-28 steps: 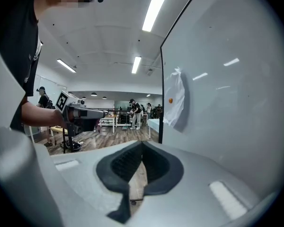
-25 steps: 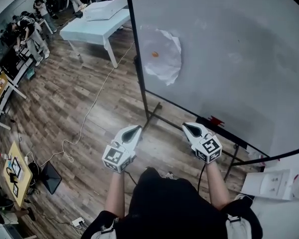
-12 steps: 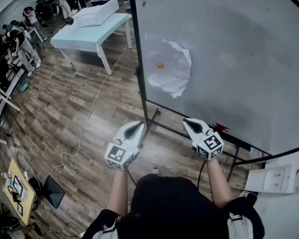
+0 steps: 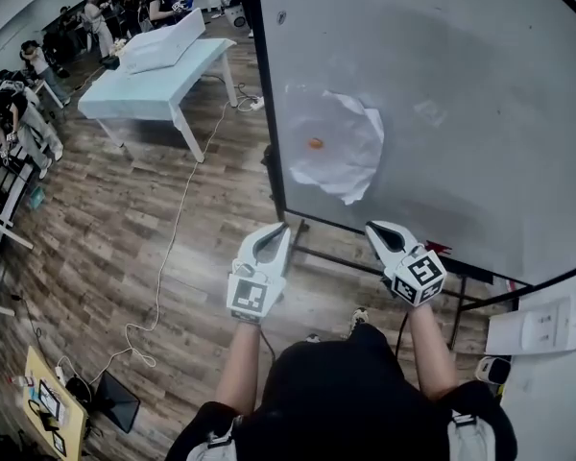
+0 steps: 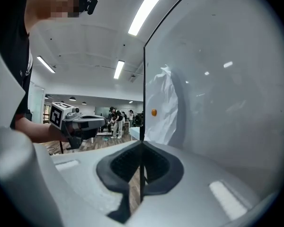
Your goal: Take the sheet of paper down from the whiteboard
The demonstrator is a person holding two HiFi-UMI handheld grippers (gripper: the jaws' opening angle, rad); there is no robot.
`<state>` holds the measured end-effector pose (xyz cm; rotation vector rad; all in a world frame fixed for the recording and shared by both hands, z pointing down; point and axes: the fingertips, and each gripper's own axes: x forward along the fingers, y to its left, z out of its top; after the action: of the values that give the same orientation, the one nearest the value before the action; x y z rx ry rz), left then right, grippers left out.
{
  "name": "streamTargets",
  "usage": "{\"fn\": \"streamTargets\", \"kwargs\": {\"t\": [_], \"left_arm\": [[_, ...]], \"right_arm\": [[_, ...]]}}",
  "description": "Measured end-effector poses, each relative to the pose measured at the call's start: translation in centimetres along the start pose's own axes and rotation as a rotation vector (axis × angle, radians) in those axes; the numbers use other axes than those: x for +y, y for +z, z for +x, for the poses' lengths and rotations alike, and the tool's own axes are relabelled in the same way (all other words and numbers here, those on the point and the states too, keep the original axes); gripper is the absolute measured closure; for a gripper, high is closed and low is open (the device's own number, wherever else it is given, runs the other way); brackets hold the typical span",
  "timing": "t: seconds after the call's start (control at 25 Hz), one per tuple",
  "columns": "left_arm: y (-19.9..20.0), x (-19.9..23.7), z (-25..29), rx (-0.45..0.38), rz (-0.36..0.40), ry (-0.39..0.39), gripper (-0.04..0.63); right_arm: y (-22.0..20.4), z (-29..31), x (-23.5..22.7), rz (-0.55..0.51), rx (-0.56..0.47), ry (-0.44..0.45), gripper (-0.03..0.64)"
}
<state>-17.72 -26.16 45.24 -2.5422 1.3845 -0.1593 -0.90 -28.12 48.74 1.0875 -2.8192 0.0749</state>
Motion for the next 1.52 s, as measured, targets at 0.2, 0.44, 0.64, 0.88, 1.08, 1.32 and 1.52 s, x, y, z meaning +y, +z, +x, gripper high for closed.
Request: {"fn": "streamTargets", "kwargs": {"t": [0.2,0.44,0.64,0.88,1.08,1.32,1.52], "left_arm": [[1.2,2.3,1.4,-0.050,0.020,0.028,0.584],[1.2,2.8,4.1,-0.037,0.086,0.008,0.584],[1.0,2.5,7.0,-0.015,0.081,-0.053,0.583],[1.8,3.7,8.9,-0.013,0.099,-0.032,0.584],[1.6,4.0,9.9,-0.008,0.080,-0.033,0.583],[1.6,4.4,11.3,-0.016,0.082,-0.023,0.583],[2.3,4.6,11.6,-0.026,0.080,-0.018,0.581]], "right_arm": [[1.3,0.9,-1.3,-0.021,-0.006,-0.032,0.614],[2.4,1.2,-2.8,-0.026,-0.019,-0.048,0.614],[3.4,1.6,-4.2,-0.034,-0.035,-0.050,0.614],[5.1,2.2,-5.2,-0.053,-0.076,-0.021,0.614],[6.6,2.1,-5.6,-0.017,-0.114,-0.008,0.614],[7.5,2.6,-6.4,-0.041,-0.130,-0.027,0.540],[7.3,2.9,-7.0,-0.020,-0.125,-0.056,0.520]]}}
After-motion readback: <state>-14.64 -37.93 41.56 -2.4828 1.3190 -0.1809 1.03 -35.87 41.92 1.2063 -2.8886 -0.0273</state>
